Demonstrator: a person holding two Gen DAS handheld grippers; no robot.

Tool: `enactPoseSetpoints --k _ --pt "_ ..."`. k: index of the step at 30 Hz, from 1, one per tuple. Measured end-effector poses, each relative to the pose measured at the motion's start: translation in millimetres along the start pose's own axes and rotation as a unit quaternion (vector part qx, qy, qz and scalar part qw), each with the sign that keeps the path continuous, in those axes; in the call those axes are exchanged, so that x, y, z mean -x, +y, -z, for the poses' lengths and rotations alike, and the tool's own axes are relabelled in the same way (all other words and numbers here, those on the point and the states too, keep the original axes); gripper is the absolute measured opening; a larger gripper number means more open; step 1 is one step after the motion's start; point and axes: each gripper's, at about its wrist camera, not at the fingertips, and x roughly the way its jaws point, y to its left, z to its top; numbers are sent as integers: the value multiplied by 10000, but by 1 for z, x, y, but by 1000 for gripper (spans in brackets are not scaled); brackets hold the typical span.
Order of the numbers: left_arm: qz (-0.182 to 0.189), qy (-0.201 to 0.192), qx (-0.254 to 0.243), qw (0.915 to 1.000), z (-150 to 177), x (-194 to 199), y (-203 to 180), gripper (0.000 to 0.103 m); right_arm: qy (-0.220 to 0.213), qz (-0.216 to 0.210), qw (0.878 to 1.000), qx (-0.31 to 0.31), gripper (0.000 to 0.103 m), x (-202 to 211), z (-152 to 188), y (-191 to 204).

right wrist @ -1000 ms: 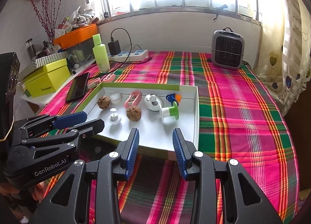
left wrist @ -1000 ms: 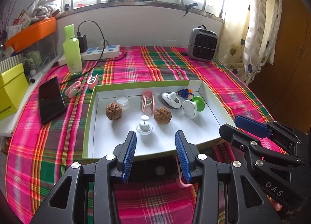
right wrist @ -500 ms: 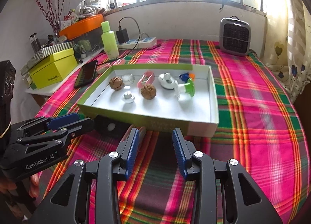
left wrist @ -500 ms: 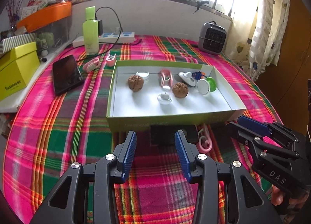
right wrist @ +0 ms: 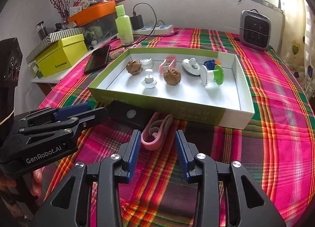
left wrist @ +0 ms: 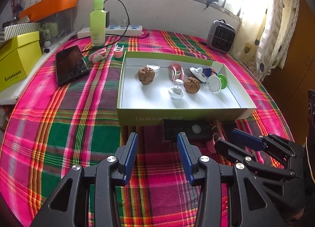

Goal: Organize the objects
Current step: 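Withdraw both open grippers from the box toward the pink clip and black remote, then lower the right gripper onto the pink clip and close it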

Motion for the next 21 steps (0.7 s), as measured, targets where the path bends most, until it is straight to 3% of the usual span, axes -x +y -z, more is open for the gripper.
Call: enactPoseSetpoints --k 11,21 --pt "309 151 96 9994 -5 -12 3 40 214 319 9990 217 37 -11 0 7" --pt "526 170 -130 9984 -5 -15 -9 40 169 527 9984 64 37 -6 1 -8"
